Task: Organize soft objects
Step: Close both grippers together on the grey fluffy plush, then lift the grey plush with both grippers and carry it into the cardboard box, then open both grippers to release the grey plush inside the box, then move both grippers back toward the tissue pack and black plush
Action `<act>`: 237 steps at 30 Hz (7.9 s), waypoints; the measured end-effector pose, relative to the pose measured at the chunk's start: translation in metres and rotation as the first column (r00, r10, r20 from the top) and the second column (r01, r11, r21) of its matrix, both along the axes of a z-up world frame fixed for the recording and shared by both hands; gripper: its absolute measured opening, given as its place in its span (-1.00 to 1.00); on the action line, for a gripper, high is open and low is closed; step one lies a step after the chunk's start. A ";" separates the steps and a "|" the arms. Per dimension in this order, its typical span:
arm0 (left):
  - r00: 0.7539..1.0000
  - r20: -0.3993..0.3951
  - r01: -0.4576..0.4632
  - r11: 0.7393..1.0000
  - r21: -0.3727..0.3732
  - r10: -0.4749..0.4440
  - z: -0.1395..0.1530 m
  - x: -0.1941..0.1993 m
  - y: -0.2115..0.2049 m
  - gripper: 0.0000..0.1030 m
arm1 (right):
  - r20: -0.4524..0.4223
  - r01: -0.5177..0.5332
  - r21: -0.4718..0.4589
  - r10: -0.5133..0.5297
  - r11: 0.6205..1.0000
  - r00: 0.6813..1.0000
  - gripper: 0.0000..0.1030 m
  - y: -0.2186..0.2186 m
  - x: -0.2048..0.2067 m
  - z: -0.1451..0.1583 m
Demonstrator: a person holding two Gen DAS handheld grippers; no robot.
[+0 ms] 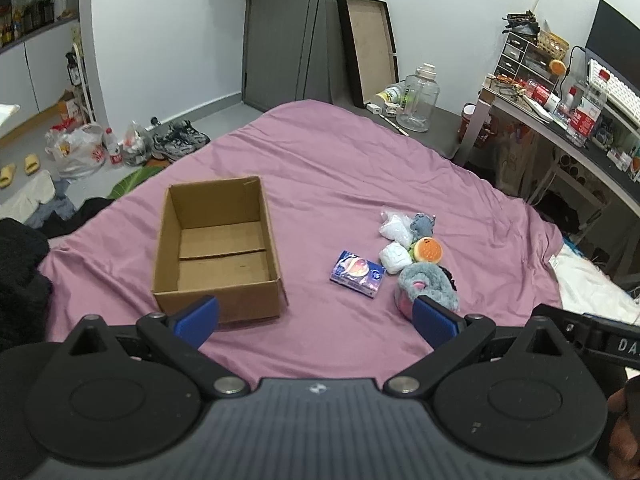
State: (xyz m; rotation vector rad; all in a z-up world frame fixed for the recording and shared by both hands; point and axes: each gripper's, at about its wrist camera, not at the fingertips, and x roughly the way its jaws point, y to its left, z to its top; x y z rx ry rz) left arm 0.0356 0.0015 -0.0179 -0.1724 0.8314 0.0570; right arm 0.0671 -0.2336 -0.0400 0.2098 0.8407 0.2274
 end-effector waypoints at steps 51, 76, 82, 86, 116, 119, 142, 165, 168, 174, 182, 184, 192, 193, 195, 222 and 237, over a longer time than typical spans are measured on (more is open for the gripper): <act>0.960 -0.270 -0.029 0.938 -0.345 -0.070 -0.160 0.159 -0.072 -0.46 | -0.334 0.092 0.328 0.024 0.940 0.942 -0.25 -0.041 0.159 -0.159; 0.950 -0.310 -0.111 0.897 -0.429 -0.031 -0.185 0.164 -0.070 -0.69 | -0.353 0.059 0.250 0.034 0.966 0.935 -0.47 -0.031 0.169 -0.170; 0.959 -0.283 -0.104 0.896 -0.431 -0.025 -0.167 0.156 -0.060 -0.69 | -0.321 0.023 0.240 0.057 0.970 0.946 -0.62 -0.021 0.160 -0.150; 0.965 -0.263 -0.095 0.898 -0.429 -0.023 -0.153 0.148 -0.052 -0.69 | -0.301 0.021 0.237 0.053 0.971 0.952 -0.62 -0.010 0.151 -0.135; 0.992 -0.099 -0.116 0.876 -0.469 0.079 -0.076 0.113 0.076 -0.69 | -0.149 -0.110 0.198 0.140 0.974 0.979 -0.62 0.129 0.137 -0.043; 0.991 -0.096 -0.128 0.872 -0.472 0.094 -0.074 0.114 0.092 -0.69 | -0.146 -0.122 0.198 0.153 0.973 0.977 -0.62 0.144 0.142 -0.042; 0.964 -0.174 -0.261 0.843 -0.470 0.201 -0.100 0.143 0.194 -0.69 | -0.211 -0.220 0.185 0.257 0.958 0.943 -0.62 0.253 0.184 -0.060; 0.912 -0.314 -0.373 0.852 -0.368 0.264 -0.140 0.190 0.232 -0.62 | -0.344 -0.207 0.229 0.278 0.951 0.897 -0.66 0.296 0.229 -0.118; 0.900 -0.333 -0.397 0.845 -0.357 0.282 -0.142 0.191 0.236 -0.61 | -0.357 -0.203 0.228 0.276 0.952 0.893 -0.68 0.304 0.232 -0.127; 0.891 -0.347 -0.412 0.843 -0.346 0.293 -0.138 0.190 0.241 -0.60 | -0.405 -0.183 0.235 0.267 0.955 0.874 -0.57 0.309 0.234 -0.141; 0.895 -0.328 -0.409 0.851 -0.331 0.303 -0.123 0.184 0.233 -0.29 | -0.362 -0.185 0.241 0.265 0.953 0.894 -0.27 0.292 0.229 -0.111; 0.897 -0.310 -0.412 0.850 -0.328 0.315 -0.117 0.180 0.231 -0.10 | -0.343 -0.187 0.235 0.262 0.954 0.902 -0.16 0.284 0.227 -0.101; 0.911 -0.224 -0.403 0.860 -0.312 0.345 -0.092 0.164 0.213 0.44 | -0.269 -0.202 0.223 0.259 0.954 0.928 0.16 0.253 0.209 -0.067; 0.913 -0.218 -0.400 0.864 -0.307 0.346 -0.090 0.162 0.209 0.45 | -0.257 -0.202 0.215 0.255 0.955 0.932 0.22 0.249 0.207 -0.064; 0.915 -0.212 -0.394 0.872 -0.293 0.342 -0.086 0.158 0.203 0.46 | -0.234 -0.203 0.205 0.250 0.957 0.940 0.36 0.240 0.203 -0.058; 0.964 -0.086 -0.261 0.955 -0.143 0.251 -0.042 0.130 0.108 0.77 | -0.106 -0.094 0.166 0.112 0.982 0.988 0.88 0.102 0.164 -0.017; 0.980 -0.113 -0.178 0.977 -0.122 0.164 -0.043 0.138 0.049 0.95 | -0.133 0.039 0.186 -0.014 0.982 0.991 0.99 0.022 0.162 -0.035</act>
